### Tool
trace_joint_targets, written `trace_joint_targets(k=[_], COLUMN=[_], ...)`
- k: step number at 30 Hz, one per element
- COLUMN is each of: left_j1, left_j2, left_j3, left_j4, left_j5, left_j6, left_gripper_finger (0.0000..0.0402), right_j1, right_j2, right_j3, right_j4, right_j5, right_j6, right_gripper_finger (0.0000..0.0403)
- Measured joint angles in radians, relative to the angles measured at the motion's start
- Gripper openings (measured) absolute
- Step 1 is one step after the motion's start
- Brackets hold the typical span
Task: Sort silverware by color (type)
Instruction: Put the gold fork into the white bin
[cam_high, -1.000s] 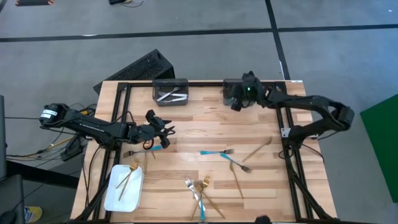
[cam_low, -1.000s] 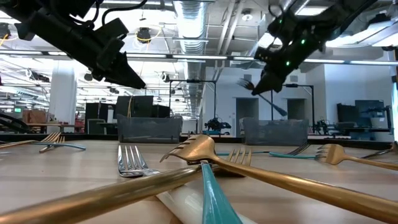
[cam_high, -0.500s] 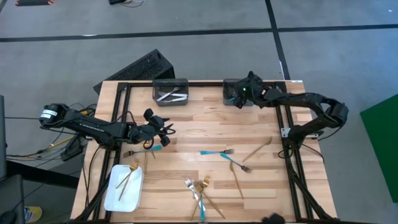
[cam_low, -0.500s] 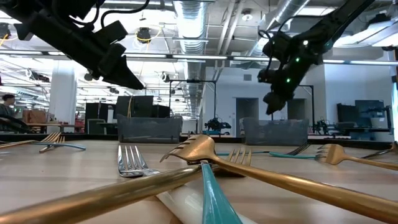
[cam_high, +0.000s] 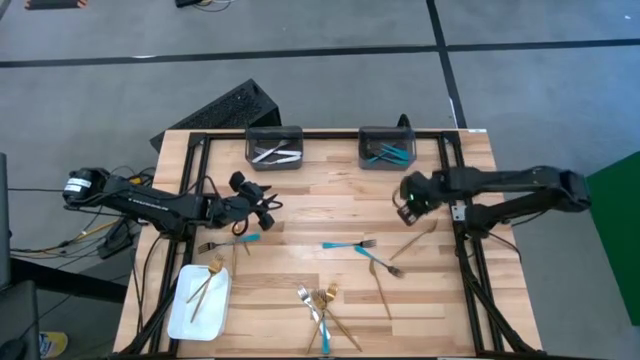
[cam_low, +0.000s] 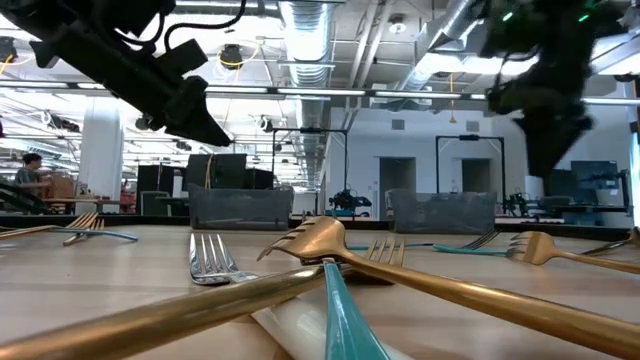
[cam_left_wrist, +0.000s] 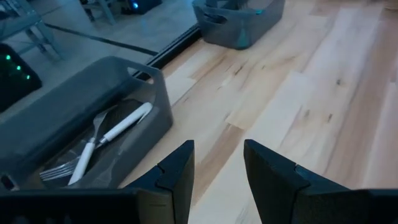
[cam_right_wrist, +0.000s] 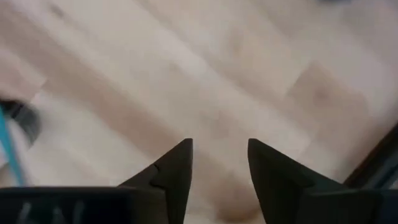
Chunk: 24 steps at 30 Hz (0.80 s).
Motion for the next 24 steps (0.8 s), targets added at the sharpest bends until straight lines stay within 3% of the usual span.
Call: trace_joint_targets(k=[6,9,19,24], left_j1=[0.021,0.021,0.020,0.020], left_j2=[0.005,0.022,0.126,0.196], left_j3=[0.000,0.000,0.000,0.000], left_j4=[0.002,-0.002,-0.006,-0.002], left_j5=[-0.001,0.000,0.060,0.060], left_j6=[-0.068,-0.087,-0.140,-0.157], left_gripper_finger=[0.0128,0.0128,0.0128,0.0128], right_j1=[0.297,0.392,0.514,0.522], right_j2=[0.043,0.110,0.329,0.406], right_j3=[0.000,0.000,0.000,0.000], right_j4=[-0.035,-0.035,-0.047,-0.091], right_j5=[0.058,0.059,-0.003,-0.025], right_j6=[0.540,0.709,1.069,1.214], right_gripper_finger=[0.0149,0.0138,0.0120,0.0119])
